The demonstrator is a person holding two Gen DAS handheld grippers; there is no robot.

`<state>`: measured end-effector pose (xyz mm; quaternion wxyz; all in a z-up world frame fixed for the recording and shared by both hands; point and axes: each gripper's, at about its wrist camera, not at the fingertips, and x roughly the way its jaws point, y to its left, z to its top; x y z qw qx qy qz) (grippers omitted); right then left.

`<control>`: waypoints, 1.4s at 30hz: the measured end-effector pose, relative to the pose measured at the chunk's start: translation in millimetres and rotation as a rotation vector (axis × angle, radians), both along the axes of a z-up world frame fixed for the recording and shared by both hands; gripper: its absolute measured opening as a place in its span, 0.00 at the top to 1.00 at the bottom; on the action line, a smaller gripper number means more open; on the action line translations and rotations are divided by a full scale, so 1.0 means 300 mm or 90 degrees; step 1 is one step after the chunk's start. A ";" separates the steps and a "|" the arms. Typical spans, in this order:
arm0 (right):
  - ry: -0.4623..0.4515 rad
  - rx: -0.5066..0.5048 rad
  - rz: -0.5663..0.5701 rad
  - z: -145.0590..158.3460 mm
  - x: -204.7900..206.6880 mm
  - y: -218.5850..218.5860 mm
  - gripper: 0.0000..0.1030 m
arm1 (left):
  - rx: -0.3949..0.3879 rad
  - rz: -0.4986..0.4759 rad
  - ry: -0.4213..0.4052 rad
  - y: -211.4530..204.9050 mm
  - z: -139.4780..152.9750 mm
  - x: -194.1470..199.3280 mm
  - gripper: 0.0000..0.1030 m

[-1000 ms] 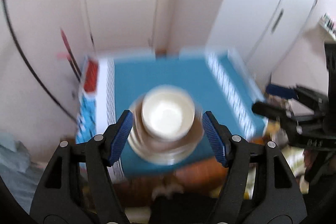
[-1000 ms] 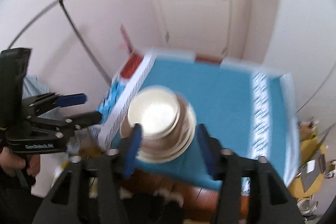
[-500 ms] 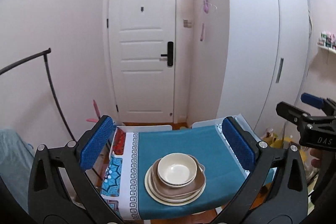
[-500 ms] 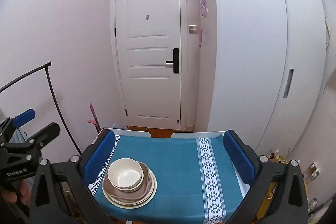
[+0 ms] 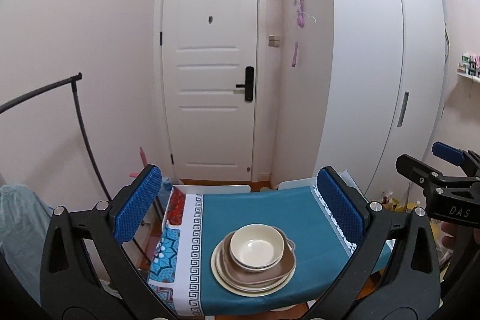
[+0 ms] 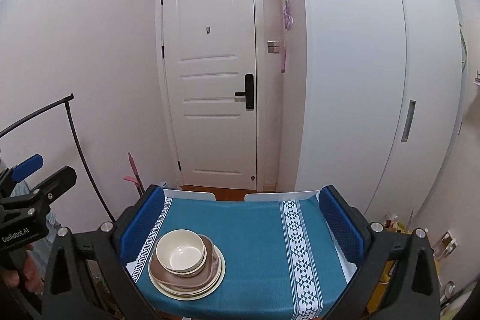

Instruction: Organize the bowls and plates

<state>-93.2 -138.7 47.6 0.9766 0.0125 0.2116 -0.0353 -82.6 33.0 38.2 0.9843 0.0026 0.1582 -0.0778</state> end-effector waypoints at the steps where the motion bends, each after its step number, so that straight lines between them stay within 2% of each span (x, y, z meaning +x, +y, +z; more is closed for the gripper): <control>1: -0.001 -0.002 0.000 0.001 -0.001 0.004 0.01 | -0.001 0.002 -0.001 0.002 0.000 -0.002 0.00; 42: 0.008 0.009 -0.017 0.001 0.013 -0.003 0.01 | 0.020 0.011 -0.015 -0.007 -0.001 0.002 0.00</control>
